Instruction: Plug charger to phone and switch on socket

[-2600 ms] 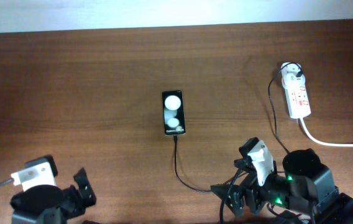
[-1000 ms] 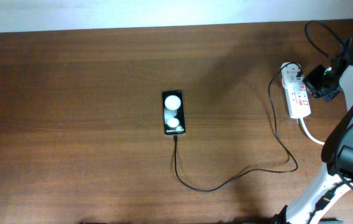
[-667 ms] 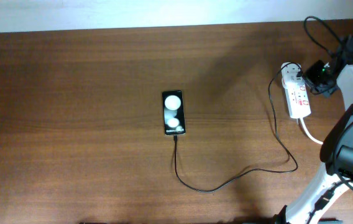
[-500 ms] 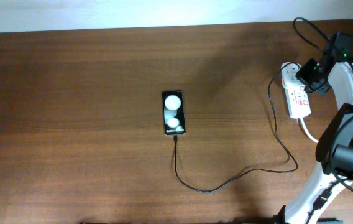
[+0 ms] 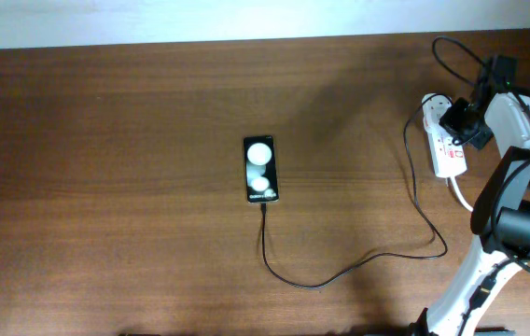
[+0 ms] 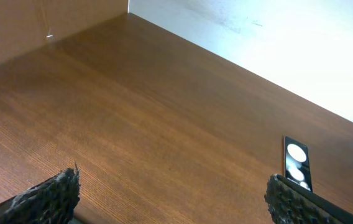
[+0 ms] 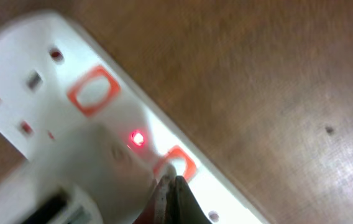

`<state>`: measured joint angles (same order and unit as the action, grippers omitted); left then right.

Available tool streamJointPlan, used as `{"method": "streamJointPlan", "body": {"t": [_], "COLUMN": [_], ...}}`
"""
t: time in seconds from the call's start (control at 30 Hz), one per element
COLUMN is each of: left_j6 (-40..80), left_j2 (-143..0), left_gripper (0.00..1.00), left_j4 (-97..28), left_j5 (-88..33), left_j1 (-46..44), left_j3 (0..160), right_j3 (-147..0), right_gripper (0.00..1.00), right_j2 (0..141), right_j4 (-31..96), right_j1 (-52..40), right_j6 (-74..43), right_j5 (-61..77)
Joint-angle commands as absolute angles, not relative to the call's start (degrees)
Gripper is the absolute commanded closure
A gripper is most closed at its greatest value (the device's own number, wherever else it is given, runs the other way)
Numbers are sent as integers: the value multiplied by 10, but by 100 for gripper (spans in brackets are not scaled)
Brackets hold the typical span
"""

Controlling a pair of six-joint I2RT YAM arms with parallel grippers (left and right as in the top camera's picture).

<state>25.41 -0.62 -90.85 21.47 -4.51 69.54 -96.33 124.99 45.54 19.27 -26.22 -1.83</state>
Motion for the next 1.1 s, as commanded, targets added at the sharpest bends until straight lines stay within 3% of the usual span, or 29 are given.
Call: {"method": "streamJointPlan", "body": {"t": [0.0, 0.17, 0.3, 0.57, 0.63, 0.73, 0.87, 0.93, 1.07], "left_j6": [261, 261, 261, 261, 261, 261, 261, 261, 261], "left_j2": [-4, -4, -4, -4, -4, -4, -4, -4, -4], "left_gripper": [1, 1, 1, 1, 1, 1, 1, 1, 1], "left_j4": [-907, -906, -907, -907, -907, -907, -907, -907, -907], "left_j5": [219, 218, 219, 219, 219, 219, 219, 219, 218], "left_j1": [-44, -44, -44, -44, -44, -44, -44, -44, -44], "left_j3": [698, 698, 698, 698, 698, 698, 698, 698, 698], "right_j3": [-967, -967, -967, -967, -967, -967, -954, -916, -823], "right_gripper": [96, 96, 96, 96, 96, 96, 96, 96, 94], "right_j2": [1228, 1137, 1029, 715, 668, 617, 545, 498, 402], "right_j4": [497, 543, 512, 200, 187, 276, 344, 315, 239], "right_j1": [200, 226, 226, 225, 221, 161, -28, -79, -82], "right_j6": [-254, -253, -256, -303, -309, -303, -262, -218, -214], "right_j5": [-61, -55, 66, 204, 225, 221, 220, 218, 207]}}
